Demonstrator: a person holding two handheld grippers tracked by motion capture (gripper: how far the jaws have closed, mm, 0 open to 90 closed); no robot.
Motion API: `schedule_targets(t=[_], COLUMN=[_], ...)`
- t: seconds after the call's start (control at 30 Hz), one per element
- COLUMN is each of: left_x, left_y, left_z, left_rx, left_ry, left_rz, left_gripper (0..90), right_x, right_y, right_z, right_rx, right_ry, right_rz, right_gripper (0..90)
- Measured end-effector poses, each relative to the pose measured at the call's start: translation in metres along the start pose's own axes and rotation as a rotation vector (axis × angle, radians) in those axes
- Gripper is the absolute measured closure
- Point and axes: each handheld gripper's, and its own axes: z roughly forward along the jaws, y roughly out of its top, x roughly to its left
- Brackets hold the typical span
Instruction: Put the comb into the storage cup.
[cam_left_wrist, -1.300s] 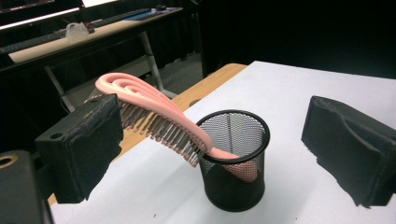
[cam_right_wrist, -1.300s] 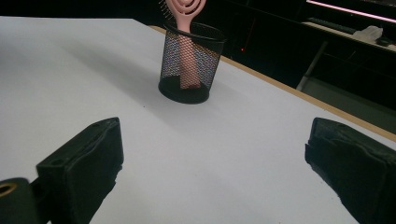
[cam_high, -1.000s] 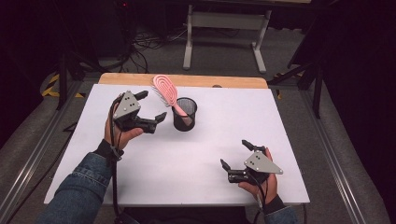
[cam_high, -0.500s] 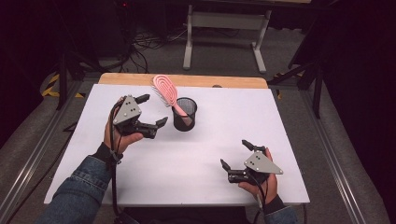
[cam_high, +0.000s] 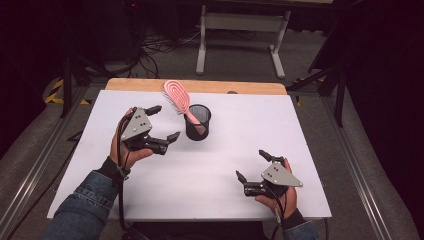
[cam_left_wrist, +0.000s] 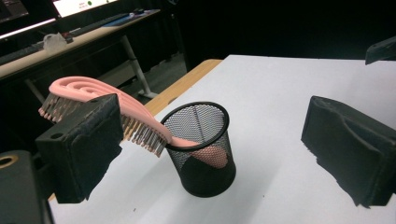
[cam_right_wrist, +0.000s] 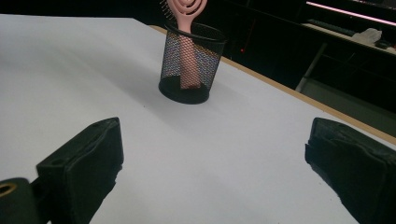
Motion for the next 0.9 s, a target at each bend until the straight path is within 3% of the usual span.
schedule_targets(t=[0.9], left_x=[-0.017], left_y=[-0.013], left_z=[-0.015], left_rx=[-0.008], left_ry=[0.000], left_rz=[0.039], left_gripper=[6.4], right_x=[0.000], right_y=[0.000], right_z=[-0.001], right_rx=[0.001], right_ry=[-0.003], right_rz=[-0.006], right_gripper=[4.5])
